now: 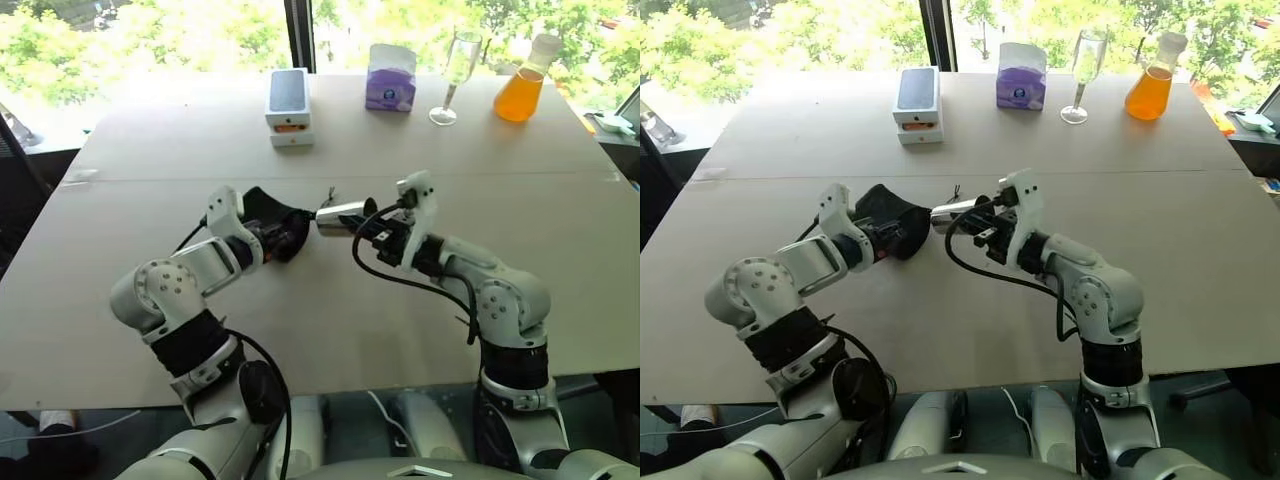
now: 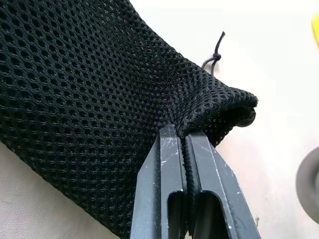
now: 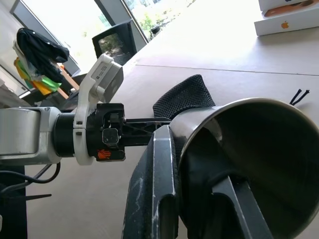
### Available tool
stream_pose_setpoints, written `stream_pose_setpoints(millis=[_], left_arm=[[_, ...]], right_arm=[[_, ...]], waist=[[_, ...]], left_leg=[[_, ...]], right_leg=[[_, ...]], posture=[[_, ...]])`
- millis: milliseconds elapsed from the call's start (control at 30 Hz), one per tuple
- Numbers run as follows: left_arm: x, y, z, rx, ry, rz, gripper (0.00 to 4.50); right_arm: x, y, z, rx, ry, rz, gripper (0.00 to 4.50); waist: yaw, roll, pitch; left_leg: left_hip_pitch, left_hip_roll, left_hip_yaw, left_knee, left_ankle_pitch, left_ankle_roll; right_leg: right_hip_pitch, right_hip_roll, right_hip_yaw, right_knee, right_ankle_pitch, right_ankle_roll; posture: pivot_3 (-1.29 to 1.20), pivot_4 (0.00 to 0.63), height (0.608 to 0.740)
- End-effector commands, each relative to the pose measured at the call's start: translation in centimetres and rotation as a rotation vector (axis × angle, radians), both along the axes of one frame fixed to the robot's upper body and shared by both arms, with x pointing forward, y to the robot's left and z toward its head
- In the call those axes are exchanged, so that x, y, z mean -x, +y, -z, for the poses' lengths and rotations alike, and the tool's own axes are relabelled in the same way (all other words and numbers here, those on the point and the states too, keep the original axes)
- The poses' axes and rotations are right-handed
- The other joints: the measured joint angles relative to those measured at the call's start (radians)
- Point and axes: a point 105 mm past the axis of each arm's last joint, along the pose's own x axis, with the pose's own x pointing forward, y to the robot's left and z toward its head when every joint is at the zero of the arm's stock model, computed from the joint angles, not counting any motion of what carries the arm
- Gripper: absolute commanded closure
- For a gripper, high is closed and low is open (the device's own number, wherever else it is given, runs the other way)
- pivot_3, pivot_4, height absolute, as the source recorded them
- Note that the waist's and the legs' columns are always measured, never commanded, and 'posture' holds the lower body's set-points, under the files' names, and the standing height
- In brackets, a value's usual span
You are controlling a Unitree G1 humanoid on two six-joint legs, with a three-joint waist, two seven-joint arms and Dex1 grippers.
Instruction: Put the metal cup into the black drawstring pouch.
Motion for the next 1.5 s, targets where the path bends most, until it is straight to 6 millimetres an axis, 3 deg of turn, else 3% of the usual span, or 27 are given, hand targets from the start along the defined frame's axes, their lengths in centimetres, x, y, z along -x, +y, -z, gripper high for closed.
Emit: stream_pose_setpoints(millis=[33,267,633,900,1067,1233,1500], left_arm=[[-0.3,-0.1,-1.4,0.029,-0.046,0.007,4.50],[-0.4,-1.7,-2.3,0.023,-0.071,0.094,4.50],[0.4,-2.4,-2.8,0.012,-0.096,0.140,4.50],[0.7,-4.0,-3.9,-0.121,-0.134,0.222,4.50],[0.6,-5.5,-4.9,-0.088,-0.163,0.257,4.50],[0.5,-5.7,-5.1,-0.054,-0.163,0.245,4.50],[-0.2,-6.4,-5.7,-0.028,-0.157,0.228,4.50]], right_arm=[[0.4,1.4,-0.4,-0.054,-0.010,-0.037,4.41],[-1.0,3.5,-0.3,-0.203,0.082,-0.047,4.41],[-2.4,4.2,0.0,-0.271,0.141,-0.033,4.41],[-2.6,5.2,0.9,-0.160,0.069,0.012,4.41],[-2.6,5.8,0.7,-0.166,0.049,0.015,4.41],[-3.4,5.5,0.4,-0.161,0.010,0.068,4.41],[-1.9,6.6,2.7,0.051,-0.156,-0.004,4.41]], waist=[[0.000,0.000,0.000],[-0.001,0.000,0.000],[-0.003,0.000,0.000],[-0.003,0.000,0.000],[-0.002,0.000,0.000],[-0.003,0.000,0.000],[-0.001,0.000,0.000]], left_leg=[[0.000,0.000,0.000,0.000,0.000,0.000],[0.000,-0.001,-0.001,0.000,0.000,0.000],[0.000,0.000,-0.002,0.000,0.000,0.000],[0.000,-0.001,-0.003,0.000,0.001,-0.002],[0.000,-0.001,-0.003,0.000,0.001,-0.002],[0.000,-0.001,-0.003,0.000,0.001,-0.002],[-0.001,-0.006,-0.003,0.000,0.001,-0.002]], right_leg=[[0.000,0.000,0.000,0.000,0.000,0.000],[0.000,0.000,-0.001,0.000,0.000,0.000],[0.001,-0.002,-0.003,0.000,0.000,0.000],[0.001,-0.002,-0.003,-0.001,0.000,0.000],[0.001,-0.002,-0.003,-0.001,0.000,0.000],[0.001,-0.002,-0.003,-0.001,0.000,0.000],[0.002,-0.002,-0.003,-0.002,0.000,0.000]], posture=[[0.00,0.150,0.740],[0.00,0.150,0.740],[0.00,0.150,0.740],[0.00,0.150,0.740],[0.00,0.150,0.740],[0.00,0.150,0.740],[0.00,0.150,0.740]])
